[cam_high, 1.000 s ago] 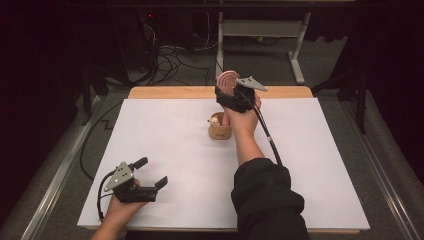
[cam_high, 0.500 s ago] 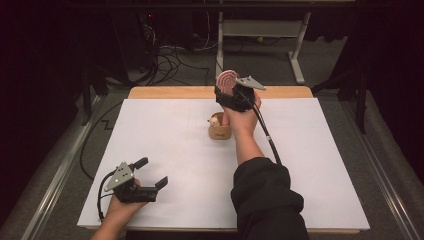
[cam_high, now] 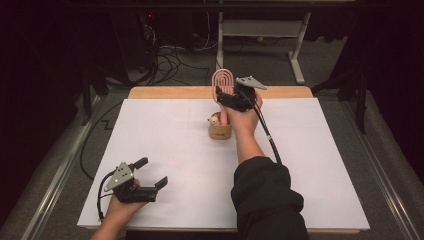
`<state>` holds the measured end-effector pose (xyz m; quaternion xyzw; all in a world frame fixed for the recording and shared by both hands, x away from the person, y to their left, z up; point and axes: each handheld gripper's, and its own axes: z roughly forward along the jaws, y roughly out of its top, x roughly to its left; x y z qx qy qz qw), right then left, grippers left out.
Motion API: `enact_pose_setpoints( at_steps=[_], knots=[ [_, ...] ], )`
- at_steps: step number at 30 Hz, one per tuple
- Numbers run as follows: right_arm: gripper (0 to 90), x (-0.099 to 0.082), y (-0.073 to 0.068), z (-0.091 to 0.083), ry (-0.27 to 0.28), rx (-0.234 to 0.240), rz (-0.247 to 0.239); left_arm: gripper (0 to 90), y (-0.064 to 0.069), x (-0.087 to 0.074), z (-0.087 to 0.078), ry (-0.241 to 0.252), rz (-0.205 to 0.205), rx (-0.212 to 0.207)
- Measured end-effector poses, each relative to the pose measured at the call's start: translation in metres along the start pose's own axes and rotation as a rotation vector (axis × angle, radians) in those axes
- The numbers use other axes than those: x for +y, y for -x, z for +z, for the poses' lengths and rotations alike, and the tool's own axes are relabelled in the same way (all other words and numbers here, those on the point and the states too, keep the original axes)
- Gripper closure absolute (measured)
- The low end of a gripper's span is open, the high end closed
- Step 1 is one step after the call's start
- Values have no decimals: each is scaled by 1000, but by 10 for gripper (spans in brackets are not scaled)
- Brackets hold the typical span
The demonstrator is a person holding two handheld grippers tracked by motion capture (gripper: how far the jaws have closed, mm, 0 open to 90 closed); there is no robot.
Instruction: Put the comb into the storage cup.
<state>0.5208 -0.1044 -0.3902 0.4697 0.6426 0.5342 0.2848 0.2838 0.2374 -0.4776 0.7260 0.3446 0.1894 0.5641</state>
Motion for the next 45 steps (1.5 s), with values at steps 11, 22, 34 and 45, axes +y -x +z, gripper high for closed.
enact_pose_setpoints(
  at_steps=[11,22,34,45],
  knots=[
    [168,0,-3,-1,-1,13,-4,0,0,0,0,1,0,-1],
    [92,1,-3,-3,-17,11,-4,0,1,0,1,-2,-2,-1],
    [2,3,-8,-10,-35,1,-28,0,2,0,2,-6,4,-3],
    [1,4,-12,-27,-32,12,-47,0,1,1,3,-1,1,4]
  ],
)
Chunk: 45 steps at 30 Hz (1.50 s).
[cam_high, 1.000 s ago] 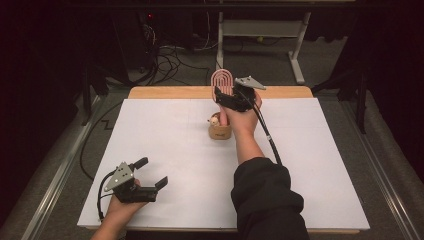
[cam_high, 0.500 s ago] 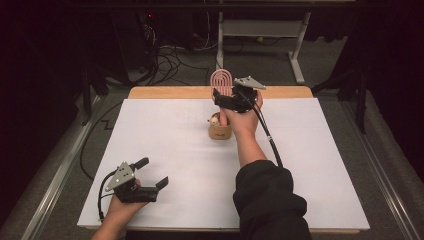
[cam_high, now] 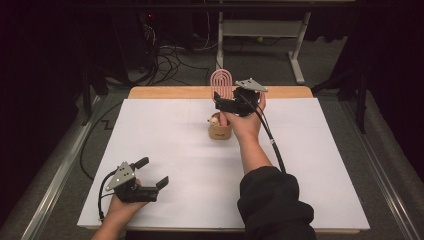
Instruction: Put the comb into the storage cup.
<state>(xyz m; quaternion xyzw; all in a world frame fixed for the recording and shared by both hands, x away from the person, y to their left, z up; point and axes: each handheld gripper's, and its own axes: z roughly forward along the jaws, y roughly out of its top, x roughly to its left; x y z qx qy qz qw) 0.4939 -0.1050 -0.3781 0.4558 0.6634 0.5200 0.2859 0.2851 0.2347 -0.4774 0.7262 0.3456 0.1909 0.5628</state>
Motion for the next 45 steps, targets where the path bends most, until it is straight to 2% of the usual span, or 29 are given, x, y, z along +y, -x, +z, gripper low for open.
enact_pose_setpoints(
  at_steps=[10,26,35,45],
  knots=[
    [2,-2,-5,-18,10,14,-7,0,0,1,1,-1,-4,3],
    [2,-14,1,-44,-6,26,-34,0,-1,2,1,-6,-6,11],
    [2,-34,4,-52,-32,32,-41,0,-2,2,1,-8,-5,11],
    [2,-68,7,-67,-58,48,-44,0,-1,1,2,-13,-1,4]
  ],
)
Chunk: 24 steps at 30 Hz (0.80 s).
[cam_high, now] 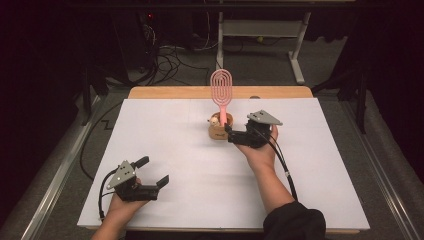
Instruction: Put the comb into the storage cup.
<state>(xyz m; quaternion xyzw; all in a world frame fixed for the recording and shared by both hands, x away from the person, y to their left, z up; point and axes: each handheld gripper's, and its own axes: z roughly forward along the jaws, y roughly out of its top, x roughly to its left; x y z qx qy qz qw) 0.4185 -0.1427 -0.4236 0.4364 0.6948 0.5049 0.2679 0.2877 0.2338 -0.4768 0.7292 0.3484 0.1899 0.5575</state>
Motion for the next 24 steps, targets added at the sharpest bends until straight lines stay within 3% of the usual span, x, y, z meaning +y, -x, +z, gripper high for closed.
enact_pose_setpoints(
  at_steps=[7,11,24],
  knots=[
    [3,-27,1,-19,-9,15,-3,0,-1,0,0,4,-5,2],
    [4,-37,0,-33,-7,18,-23,0,-1,0,0,8,-6,7],
    [3,-64,8,-83,20,35,-16,0,-3,1,-1,6,-5,17]
  ],
)
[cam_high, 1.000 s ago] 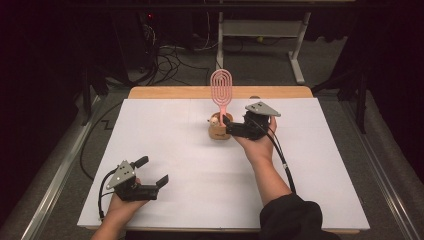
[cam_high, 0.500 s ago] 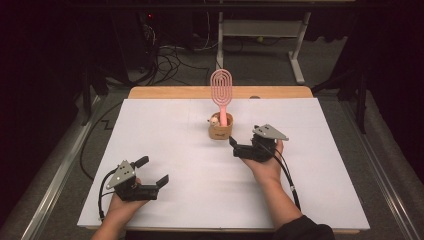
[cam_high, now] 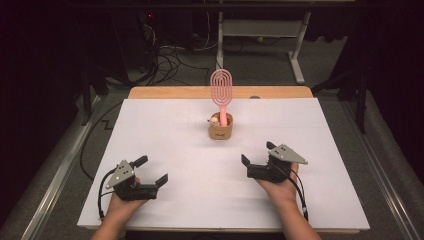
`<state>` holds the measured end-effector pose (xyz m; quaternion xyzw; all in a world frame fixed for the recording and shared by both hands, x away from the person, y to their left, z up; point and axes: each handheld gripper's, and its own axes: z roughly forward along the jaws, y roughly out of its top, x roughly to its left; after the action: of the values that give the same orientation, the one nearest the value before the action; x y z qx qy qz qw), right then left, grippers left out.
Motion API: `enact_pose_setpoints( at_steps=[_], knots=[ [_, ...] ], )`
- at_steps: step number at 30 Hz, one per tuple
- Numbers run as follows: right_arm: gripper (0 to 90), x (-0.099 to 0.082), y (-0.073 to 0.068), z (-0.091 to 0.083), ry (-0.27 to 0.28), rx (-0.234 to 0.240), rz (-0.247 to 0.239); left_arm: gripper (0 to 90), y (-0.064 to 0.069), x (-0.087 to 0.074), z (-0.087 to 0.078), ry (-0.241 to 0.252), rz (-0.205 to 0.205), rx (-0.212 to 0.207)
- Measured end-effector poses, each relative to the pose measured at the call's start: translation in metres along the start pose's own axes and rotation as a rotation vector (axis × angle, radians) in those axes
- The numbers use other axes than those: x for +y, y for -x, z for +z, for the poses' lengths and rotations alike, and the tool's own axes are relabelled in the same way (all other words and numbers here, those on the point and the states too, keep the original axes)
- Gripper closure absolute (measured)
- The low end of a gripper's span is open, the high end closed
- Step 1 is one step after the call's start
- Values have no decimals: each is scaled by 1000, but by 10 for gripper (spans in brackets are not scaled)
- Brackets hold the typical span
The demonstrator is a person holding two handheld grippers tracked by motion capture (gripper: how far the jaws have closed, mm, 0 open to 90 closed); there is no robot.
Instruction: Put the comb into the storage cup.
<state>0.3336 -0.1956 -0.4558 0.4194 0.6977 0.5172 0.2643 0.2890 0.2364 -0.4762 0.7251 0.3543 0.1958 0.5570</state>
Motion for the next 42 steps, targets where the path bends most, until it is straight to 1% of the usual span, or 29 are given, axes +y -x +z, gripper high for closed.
enact_pose_setpoints(
  at_steps=[4,6,8,12,17,23,24,27,30,32,39,42],
  knots=[
    [3,-9,7,-17,0,-4,-7,0,0,0,0,10,-11,1],
    [3,-12,10,-24,4,-11,0,0,-1,0,0,11,-12,1],
    [3,-15,14,-33,12,-21,4,0,0,1,-1,8,-8,4],
    [3,-21,21,-50,16,-40,-3,0,0,1,-2,10,-7,5],
    [3,-28,32,-72,35,-58,14,0,0,1,-2,7,-7,6],
    [3,-35,40,-94,66,-85,12,0,-1,1,-4,7,-14,9],
    [2,-36,41,-97,69,-87,19,0,-1,1,-4,12,-15,10],
    [3,-36,43,-100,85,-88,22,0,-1,1,-4,13,-19,9],
    [2,-34,41,-97,91,-77,14,0,-1,1,-4,10,-17,9],
    [2,-34,40,-96,93,-68,19,0,-1,1,-4,13,-19,9],
    [2,-34,42,-98,102,-74,25,0,0,1,-4,13,-14,9],
    [3,-35,41,-97,95,-75,23,0,-1,2,-5,12,-14,10]
  ],
)
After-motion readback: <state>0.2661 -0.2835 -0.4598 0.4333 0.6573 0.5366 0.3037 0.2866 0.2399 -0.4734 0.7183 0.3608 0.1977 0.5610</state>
